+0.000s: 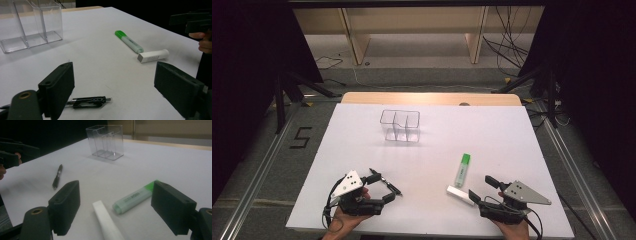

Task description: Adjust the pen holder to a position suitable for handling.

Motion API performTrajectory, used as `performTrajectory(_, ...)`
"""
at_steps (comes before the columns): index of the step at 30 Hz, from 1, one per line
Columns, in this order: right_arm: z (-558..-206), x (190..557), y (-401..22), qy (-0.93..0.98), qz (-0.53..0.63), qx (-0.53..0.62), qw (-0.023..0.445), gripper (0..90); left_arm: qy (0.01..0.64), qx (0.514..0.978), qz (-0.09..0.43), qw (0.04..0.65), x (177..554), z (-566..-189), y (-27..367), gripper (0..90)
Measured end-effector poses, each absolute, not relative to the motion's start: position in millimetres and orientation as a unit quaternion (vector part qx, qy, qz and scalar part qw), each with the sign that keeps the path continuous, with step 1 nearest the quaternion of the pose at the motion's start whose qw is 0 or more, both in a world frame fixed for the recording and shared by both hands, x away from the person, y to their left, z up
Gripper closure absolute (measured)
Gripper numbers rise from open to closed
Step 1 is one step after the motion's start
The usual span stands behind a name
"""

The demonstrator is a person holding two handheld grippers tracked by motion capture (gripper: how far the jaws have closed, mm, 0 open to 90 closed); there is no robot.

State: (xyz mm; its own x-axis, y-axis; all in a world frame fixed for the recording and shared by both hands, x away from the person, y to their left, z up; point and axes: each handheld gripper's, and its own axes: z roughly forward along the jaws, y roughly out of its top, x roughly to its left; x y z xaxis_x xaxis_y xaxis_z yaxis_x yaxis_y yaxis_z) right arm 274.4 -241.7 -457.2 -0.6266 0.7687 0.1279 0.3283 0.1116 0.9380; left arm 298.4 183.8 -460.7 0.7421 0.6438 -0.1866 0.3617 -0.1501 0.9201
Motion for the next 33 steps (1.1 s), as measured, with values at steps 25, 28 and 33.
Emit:
performTrajectory(25, -457, 275, -243, 0.713, 0.544, 0.392, 0.204, 24.7, 0.374, 0.738, 0.124, 0.548, 312, -460, 182, 16.7)
performTrajectory(28, -457, 275, -243, 0.714, 0.544, 0.391, 0.204, 24.8, 0.377, 0.737, 0.128, 0.547, 314, -458, 182, 16.9)
performTrajectory(33, -457, 275, -243, 0.713, 0.545, 0.391, 0.204, 25.0, 0.392, 0.735, 0.153, 0.532, 325, -449, 187, 17.7)
